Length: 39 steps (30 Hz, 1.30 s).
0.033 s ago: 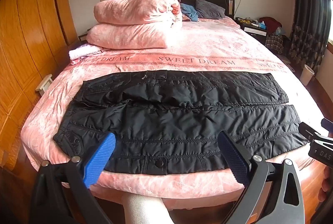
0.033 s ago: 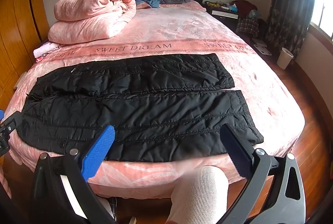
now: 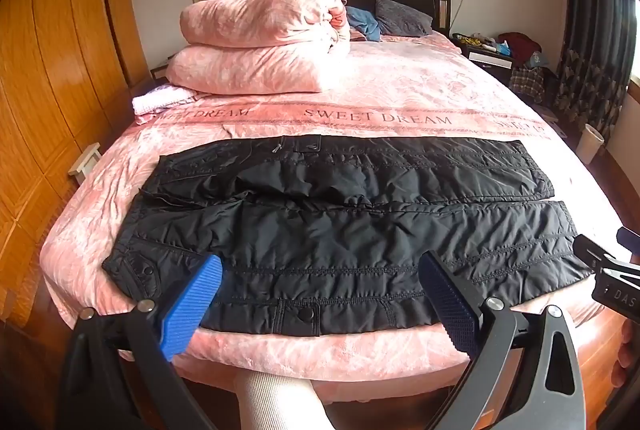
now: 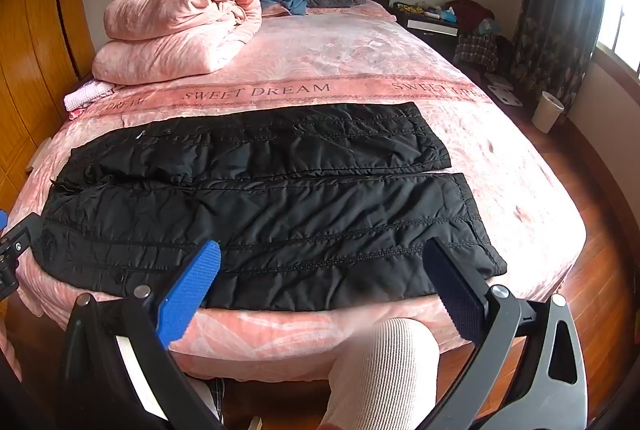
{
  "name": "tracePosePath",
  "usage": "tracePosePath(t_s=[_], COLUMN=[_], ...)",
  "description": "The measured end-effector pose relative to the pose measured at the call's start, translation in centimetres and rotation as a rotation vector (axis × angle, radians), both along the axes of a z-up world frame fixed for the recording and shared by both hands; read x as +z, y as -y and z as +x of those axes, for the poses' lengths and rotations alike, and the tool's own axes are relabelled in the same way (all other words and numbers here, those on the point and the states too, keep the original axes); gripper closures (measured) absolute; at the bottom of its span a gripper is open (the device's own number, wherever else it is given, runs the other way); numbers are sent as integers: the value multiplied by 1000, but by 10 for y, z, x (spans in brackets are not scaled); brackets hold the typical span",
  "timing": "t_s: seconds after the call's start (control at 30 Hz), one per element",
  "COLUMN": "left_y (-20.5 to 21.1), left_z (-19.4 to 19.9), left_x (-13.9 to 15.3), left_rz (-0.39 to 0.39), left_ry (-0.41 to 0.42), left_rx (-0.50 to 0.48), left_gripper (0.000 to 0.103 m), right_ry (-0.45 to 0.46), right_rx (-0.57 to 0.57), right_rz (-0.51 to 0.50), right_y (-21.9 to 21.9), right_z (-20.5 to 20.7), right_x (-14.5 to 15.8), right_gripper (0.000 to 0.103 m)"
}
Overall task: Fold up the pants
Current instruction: 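Position both grippers open above the waistband of the black pants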
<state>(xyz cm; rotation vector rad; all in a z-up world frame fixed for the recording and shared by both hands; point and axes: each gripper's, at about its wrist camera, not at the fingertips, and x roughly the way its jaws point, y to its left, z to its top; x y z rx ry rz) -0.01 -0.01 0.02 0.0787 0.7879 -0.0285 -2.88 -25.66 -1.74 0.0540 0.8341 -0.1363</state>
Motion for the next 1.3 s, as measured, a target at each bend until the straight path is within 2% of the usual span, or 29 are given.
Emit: tracePosePath(t_s=[0.67, 0.97, 1.3], left_y=[0, -9, -1], left_z=[0, 5, 12], left_x=[0, -2, -3], left_rz=[4, -37, -6], left_ry=[2, 8, 7], left_rx=[-1, -7, -4], left_gripper=[4, 4, 4], right_ry=[5, 20, 6], right_rx=[-3, 22, 22], right_rz=[-4, 58, 65], right_y=[0, 6, 6], right_z=[3, 10, 17], right_x=[0, -3, -9], right_gripper=[2, 2, 2])
